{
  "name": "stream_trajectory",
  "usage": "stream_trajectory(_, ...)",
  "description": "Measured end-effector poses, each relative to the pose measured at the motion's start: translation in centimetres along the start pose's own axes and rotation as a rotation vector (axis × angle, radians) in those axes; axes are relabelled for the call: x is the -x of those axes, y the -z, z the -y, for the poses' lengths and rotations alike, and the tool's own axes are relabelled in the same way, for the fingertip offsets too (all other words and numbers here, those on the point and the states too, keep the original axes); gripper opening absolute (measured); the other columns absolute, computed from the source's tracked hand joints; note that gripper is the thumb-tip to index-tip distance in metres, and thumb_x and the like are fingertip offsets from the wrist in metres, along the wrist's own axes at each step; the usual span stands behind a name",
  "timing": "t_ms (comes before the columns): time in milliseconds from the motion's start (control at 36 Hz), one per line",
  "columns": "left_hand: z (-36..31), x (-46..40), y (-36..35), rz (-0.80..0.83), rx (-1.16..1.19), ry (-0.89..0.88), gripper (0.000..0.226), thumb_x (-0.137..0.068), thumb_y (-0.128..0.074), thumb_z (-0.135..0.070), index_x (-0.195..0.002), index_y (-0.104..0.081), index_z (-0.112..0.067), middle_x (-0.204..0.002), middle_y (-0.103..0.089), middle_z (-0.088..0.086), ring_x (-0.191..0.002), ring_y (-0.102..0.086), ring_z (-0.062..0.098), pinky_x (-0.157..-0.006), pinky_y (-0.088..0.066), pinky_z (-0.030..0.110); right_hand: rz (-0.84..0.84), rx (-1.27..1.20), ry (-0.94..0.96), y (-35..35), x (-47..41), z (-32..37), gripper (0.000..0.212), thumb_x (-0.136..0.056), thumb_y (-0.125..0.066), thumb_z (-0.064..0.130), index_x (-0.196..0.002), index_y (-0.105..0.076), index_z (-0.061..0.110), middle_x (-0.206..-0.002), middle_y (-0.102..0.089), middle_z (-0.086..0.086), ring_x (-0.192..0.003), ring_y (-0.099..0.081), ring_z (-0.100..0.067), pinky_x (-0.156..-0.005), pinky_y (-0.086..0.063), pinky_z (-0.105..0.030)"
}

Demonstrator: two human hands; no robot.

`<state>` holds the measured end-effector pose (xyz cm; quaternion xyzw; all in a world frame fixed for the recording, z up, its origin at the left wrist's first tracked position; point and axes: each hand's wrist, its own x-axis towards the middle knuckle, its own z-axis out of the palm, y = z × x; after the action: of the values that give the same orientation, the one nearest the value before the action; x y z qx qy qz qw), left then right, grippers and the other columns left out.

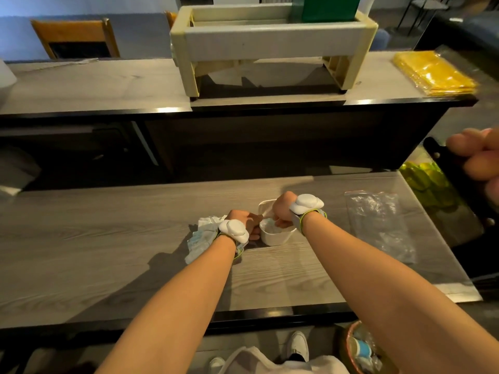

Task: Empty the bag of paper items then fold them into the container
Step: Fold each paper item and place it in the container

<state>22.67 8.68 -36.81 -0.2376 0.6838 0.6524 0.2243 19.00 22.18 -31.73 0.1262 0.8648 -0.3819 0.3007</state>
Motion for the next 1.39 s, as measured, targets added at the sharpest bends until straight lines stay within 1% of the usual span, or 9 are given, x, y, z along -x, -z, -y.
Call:
stream_trajectory(167, 1.0, -0.2, 3.0, -0.233, -0.092, -0.118, 0.016, -0.087, -0.065, -0.011, -0.073, -0.070, -0.012, -0.077, -0.066, 0.014, -0.064, -0.062, 0.029, -0.070, -0.060, 0.048, -0.096, -0.192, 0.061, -0.9, 0.4, -0.4, 0.023, -0.094, -0.053, 0.017, -0.102, -0.068, 0.003, -0.066, -0.061, -0.004, -0.049, -0.054, -0.015, -0.047, -0.047, -0.022)
stream_trajectory(389, 4.4, 1.3, 10.2, -0.482, -0.457, -0.198, 0.015, -0.082, -0.066, -0.019, -0.069, -0.069, -0.012, -0.068, -0.062, 0.006, -0.066, -0.051, 0.021, -0.066, -0.048, 0.028, -0.061, -0.332, 0.189, -4.7, 2.0, 0.3, 0.008, -0.092, -0.057, 0.017, -0.091, -0.064, 0.013, -0.057, -0.055, -0.003, -0.039, -0.048, -0.010, -0.037, -0.040, -0.014)
stream_trajectory(528, 6.7, 1.6, 12.4, -0.475, -0.524, -0.113, 0.010, -0.082, -0.069, -0.019, -0.086, -0.071, -0.010, -0.088, -0.071, 0.009, -0.088, -0.066, 0.030, -0.081, -0.053, 0.030, -0.100, -0.398, 0.199, -7.4, 2.4, 0.6, 0.021, -0.092, -0.054, 0.014, -0.073, -0.059, 0.018, -0.054, -0.054, -0.005, -0.034, -0.047, -0.010, -0.038, -0.040, -0.017)
stream_trajectory(667, 7.6, 1.4, 12.6, -0.392, -0.580, -0.044, 0.044, -0.078, -0.075, -0.021, -0.117, -0.057, -0.011, -0.118, -0.064, 0.012, -0.107, -0.062, 0.032, -0.091, -0.052, 0.037, -0.074, -0.382, 0.203, -9.7, 2.8, 0.7, 0.022, -0.090, -0.056, 0.012, -0.069, -0.060, 0.019, -0.052, -0.054, -0.004, -0.029, -0.046, -0.007, -0.037, -0.041, -0.018)
stream_trajectory(944, 7.9, 1.0, 12.2, -0.382, -0.417, -0.025, 0.027, -0.081, -0.070, -0.005, -0.104, -0.066, 0.008, -0.113, -0.067, 0.019, -0.108, -0.063, 0.033, -0.088, -0.050, 0.033, 0.034, -0.382, 0.125, -11.5, 3.1, -0.6, 0.013, -0.091, -0.052, 0.002, -0.080, -0.059, 0.006, -0.058, -0.052, -0.009, -0.029, -0.045, -0.008, -0.037, -0.039, -0.016)
stream_trajectory(1111, 6.4, 1.3, 13.5, -0.326, -0.356, -0.062, 0.025, -0.082, -0.070, -0.013, -0.104, -0.071, 0.000, -0.105, -0.071, 0.015, -0.094, -0.067, 0.032, -0.088, -0.055, 0.034, 0.112, -0.364, 0.082, -11.8, 3.1, -0.5, 0.021, -0.090, -0.055, 0.003, -0.072, -0.060, 0.013, -0.061, -0.054, -0.009, -0.044, -0.050, -0.017, -0.043, -0.044, -0.020)
stream_trajectory(1194, 5.1, 1.8, 13.7, -0.284, -0.292, -0.093, 0.014, -0.086, -0.067, -0.013, -0.099, -0.070, -0.007, -0.076, -0.064, 0.010, -0.051, -0.054, 0.021, -0.049, -0.050, 0.021, 0.149, -0.408, 0.082, -12.0, 3.1, -0.3, 0.019, -0.090, -0.056, 0.004, -0.074, -0.060, 0.011, -0.066, -0.054, -0.010, -0.049, -0.050, -0.020, -0.048, -0.043, -0.023)
stream_trajectory(1278, 4.4, 2.1, 13.4, -0.263, -0.093, -0.085, 0.004, -0.088, -0.066, -0.014, -0.085, -0.065, -0.016, -0.061, -0.053, 0.005, -0.032, -0.040, 0.011, -0.039, -0.038, 0.018, 0.210, -0.521, 0.083, -12.2, 3.5, 0.0, 0.007, -0.090, -0.063, 0.014, -0.094, -0.060, 0.008, -0.078, -0.056, -0.012, -0.056, -0.052, -0.021, -0.051, -0.043, -0.024)
stream_trajectory(1389, 4.2, 2.4, 12.1, -0.193, 0.114, -0.080, 0.003, -0.092, -0.061, -0.016, -0.089, -0.062, -0.018, -0.065, -0.050, 0.003, -0.038, -0.036, 0.009, -0.038, -0.032, 0.014, 0.285, -0.670, 0.108, -12.4, 3.7, 0.2, 0.045, -0.083, -0.073, 0.025, -0.121, -0.053, 0.012, -0.095, -0.063, -0.013, -0.068, -0.062, -0.021, -0.062, -0.048, -0.028)
